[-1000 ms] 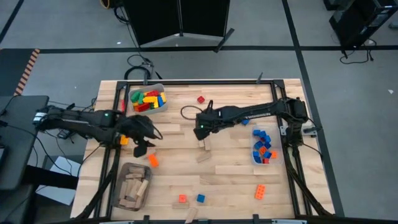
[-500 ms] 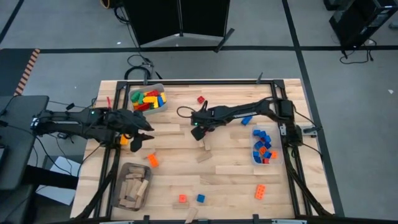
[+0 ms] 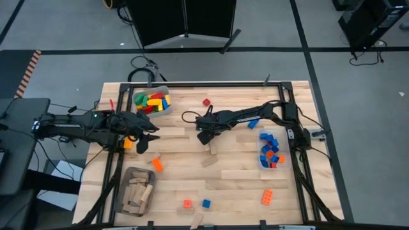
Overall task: Sort blocks by size
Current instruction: Put the small red game piece into the transparent bin
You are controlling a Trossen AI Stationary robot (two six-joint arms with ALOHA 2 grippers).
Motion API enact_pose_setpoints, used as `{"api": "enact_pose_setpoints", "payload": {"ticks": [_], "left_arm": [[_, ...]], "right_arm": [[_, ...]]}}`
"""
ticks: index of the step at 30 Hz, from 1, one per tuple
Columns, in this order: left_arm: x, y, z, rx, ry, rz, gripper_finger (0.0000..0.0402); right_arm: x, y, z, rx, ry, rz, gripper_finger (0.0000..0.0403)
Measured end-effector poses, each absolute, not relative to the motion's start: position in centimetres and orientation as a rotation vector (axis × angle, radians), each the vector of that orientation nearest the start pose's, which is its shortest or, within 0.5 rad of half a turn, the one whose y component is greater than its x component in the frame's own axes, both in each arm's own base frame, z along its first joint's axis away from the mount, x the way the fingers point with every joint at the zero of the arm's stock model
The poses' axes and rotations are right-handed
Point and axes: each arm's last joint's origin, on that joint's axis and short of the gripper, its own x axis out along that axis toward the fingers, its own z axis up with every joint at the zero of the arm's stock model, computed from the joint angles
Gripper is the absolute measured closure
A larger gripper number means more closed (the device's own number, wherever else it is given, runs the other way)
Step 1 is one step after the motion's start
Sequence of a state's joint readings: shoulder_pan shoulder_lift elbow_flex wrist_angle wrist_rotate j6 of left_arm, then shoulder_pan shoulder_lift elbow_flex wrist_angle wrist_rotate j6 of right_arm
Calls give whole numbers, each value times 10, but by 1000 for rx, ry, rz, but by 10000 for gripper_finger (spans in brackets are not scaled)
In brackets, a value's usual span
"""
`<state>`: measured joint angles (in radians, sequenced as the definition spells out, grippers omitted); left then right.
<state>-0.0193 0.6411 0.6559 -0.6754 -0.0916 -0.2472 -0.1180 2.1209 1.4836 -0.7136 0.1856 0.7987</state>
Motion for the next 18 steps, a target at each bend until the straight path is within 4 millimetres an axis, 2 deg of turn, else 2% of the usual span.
{"api": "enact_pose_setpoints", "payload": {"ticks": [4,7,14,18], "left_arm": [[132,0,270,-205,596,146,211],[135,0,275,-210,535,139,211],[141,1,286,-179,397,169,211],[142,3,289,-178,363,205,211]], "right_arm": [[401,-53,149,606,1194,-777,252],[393,-46,174,595,1153,-803,252],[361,-4,242,512,1047,-831,252],[334,21,271,470,995,-901,252]]}}
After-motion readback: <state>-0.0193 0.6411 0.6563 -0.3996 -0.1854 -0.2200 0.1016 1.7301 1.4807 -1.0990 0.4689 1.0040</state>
